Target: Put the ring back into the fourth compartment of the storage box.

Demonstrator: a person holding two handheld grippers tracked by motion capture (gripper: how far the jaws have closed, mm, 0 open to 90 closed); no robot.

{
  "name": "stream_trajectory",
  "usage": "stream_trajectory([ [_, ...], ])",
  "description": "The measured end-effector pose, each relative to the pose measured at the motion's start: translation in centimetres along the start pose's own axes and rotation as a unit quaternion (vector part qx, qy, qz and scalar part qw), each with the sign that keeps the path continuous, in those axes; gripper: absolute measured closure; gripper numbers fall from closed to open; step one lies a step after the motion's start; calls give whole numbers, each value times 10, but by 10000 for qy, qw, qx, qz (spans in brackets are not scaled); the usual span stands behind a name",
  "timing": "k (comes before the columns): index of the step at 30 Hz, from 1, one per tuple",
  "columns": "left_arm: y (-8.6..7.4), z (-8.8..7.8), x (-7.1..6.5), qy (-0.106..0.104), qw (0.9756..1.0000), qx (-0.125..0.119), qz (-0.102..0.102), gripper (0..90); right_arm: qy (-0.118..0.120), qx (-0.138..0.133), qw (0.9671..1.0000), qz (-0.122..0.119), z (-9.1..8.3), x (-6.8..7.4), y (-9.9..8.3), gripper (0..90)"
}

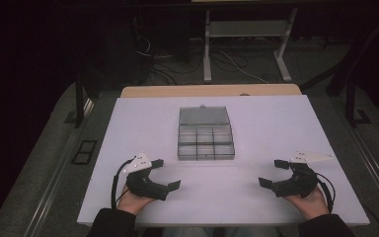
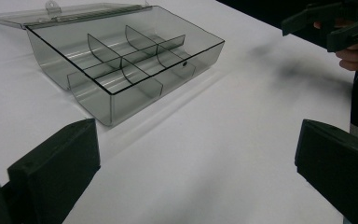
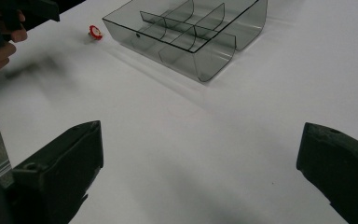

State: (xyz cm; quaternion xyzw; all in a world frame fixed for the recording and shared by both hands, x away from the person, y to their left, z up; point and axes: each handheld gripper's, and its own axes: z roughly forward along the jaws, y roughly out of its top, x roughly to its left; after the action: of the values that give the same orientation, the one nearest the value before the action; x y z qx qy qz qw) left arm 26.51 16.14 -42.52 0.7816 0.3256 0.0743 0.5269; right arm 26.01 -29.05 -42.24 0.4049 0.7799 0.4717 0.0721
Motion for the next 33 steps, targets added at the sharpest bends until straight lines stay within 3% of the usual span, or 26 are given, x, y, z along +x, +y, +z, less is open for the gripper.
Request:
stream_trajectory([
  [15, 3, -1, 0, 24, 10000, -45, -19, 0, -176, 183, 9997, -28, -1, -2, -3, 0],
  [33, 13, -13, 3, 122, 9996, 200, -138, 0, -106, 192, 9998, 4, -6, -3, -5, 0],
])
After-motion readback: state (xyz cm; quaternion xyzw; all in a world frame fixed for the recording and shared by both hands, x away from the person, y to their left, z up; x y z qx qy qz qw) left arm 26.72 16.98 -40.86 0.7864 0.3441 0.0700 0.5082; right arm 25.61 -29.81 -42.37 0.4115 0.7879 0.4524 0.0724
